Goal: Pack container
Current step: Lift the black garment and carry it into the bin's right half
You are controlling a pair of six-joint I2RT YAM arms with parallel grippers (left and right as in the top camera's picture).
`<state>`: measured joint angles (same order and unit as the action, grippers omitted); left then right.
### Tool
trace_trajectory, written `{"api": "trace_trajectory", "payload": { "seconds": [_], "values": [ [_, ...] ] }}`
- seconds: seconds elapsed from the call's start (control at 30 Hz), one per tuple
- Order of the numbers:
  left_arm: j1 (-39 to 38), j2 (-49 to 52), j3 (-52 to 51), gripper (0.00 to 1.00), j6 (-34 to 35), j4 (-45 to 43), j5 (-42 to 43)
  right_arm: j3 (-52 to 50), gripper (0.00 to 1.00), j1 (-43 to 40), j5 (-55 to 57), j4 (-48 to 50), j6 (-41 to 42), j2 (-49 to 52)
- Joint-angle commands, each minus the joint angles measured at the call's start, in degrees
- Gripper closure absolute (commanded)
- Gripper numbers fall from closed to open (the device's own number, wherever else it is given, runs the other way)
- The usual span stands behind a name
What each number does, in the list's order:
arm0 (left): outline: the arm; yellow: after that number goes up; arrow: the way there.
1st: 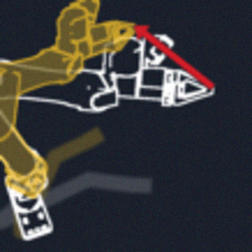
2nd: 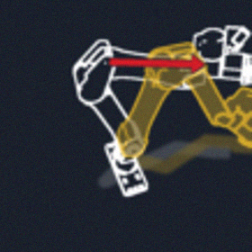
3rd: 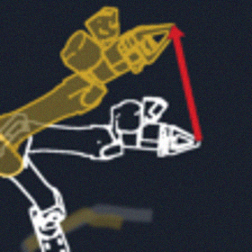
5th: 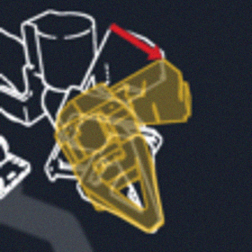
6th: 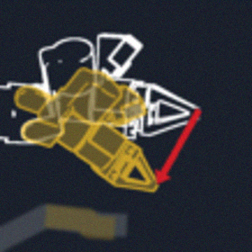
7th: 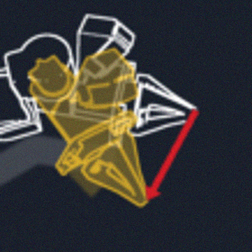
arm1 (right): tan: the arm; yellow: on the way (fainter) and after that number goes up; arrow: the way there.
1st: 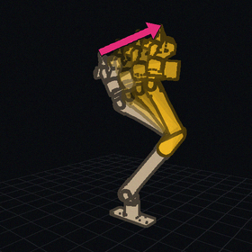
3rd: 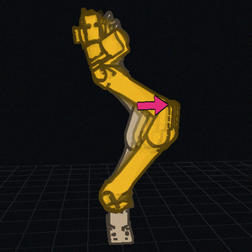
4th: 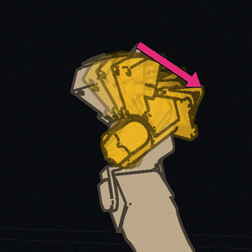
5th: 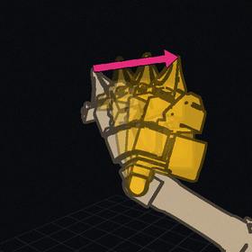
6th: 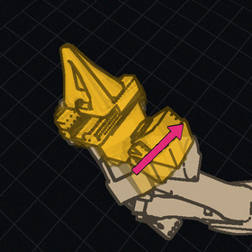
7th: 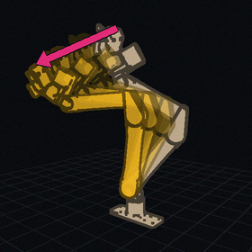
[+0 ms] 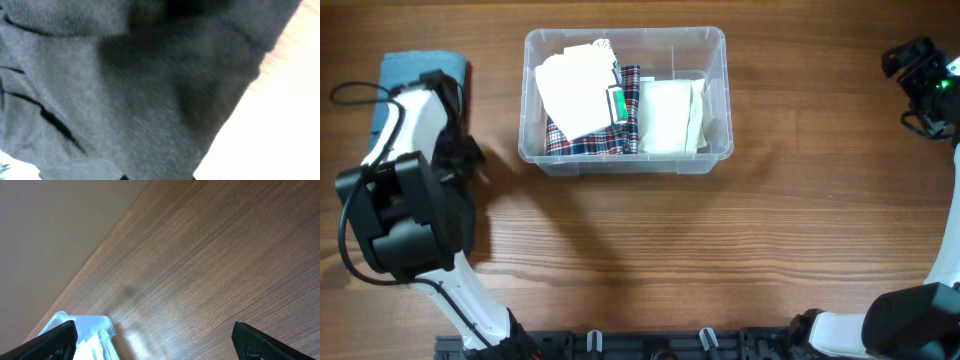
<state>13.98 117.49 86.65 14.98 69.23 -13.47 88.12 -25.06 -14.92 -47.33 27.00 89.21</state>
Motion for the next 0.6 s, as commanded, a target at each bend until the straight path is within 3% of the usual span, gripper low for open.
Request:
{"api": "trace_trajectory", "payload": {
  "seconds": [0.0, 0.23, 0.57],
  "values": [
    [-0.3, 0.1, 10.1, 0.96, 0.1, 6.7, 9.3, -0.1, 0.00, 0.1, 0.3, 0.1, 0.4, 0.7],
    [-0.3, -7.7, 19.4, 0.96, -2.9, 13.2, 19.0, -0.1, 0.00, 0.1, 0.3, 0.1, 0.4, 0.7],
    [-0.3, -27.2, 19.6, 0.96, -7.8, 11.1, 30.6, -0.1, 0.00, 0.1, 0.3, 0.1, 0.4, 0.7]
  ]
}}
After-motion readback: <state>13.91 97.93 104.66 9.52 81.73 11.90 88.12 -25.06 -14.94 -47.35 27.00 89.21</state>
